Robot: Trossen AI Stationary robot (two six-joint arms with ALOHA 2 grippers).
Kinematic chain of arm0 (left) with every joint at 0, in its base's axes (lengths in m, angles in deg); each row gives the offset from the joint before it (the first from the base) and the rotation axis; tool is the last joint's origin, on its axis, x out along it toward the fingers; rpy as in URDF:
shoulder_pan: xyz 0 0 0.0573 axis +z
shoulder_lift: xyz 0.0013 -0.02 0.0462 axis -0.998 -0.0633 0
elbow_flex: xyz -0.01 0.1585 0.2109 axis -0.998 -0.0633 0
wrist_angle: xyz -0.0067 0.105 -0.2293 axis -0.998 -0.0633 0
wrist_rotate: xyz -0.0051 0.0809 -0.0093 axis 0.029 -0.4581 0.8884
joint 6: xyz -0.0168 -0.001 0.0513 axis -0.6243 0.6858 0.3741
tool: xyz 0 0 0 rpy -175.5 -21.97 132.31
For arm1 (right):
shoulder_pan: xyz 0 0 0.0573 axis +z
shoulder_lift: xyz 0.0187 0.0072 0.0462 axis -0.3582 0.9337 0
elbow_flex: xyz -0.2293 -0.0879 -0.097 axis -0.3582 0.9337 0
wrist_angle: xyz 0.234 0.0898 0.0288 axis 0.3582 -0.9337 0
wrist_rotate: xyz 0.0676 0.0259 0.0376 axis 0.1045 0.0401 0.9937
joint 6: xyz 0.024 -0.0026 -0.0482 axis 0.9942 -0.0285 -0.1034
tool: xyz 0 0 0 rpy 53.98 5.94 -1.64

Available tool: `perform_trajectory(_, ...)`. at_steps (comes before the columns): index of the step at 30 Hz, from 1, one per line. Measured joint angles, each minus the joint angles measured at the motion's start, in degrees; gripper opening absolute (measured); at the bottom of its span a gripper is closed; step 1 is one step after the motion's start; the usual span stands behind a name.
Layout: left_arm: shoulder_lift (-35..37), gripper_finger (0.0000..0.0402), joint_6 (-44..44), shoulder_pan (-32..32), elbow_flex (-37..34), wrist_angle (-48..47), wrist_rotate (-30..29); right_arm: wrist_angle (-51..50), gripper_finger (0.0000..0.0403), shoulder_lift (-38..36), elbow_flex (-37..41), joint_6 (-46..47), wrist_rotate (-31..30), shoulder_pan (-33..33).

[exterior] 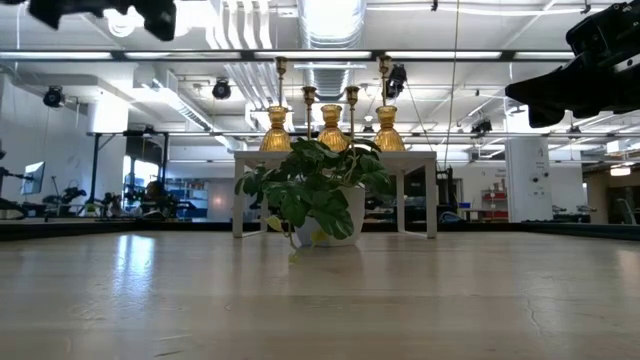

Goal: Pick & Place candle stick holders
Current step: Return to Home Position

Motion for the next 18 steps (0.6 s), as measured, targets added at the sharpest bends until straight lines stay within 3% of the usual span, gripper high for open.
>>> perform_trajectory(9,16.0,0.0161,5.3,-4.8,-18.1,2.3,-3.1,0.0,0.0009,0.0,0.0,0.0,0.0,0.0)
perform_trajectory(18,29.7,0.0161,4.8,-4.9,-28.0,3.3,-2.7,0.0,0.0009,0.0,0.0,0.0,0.0,0.0)
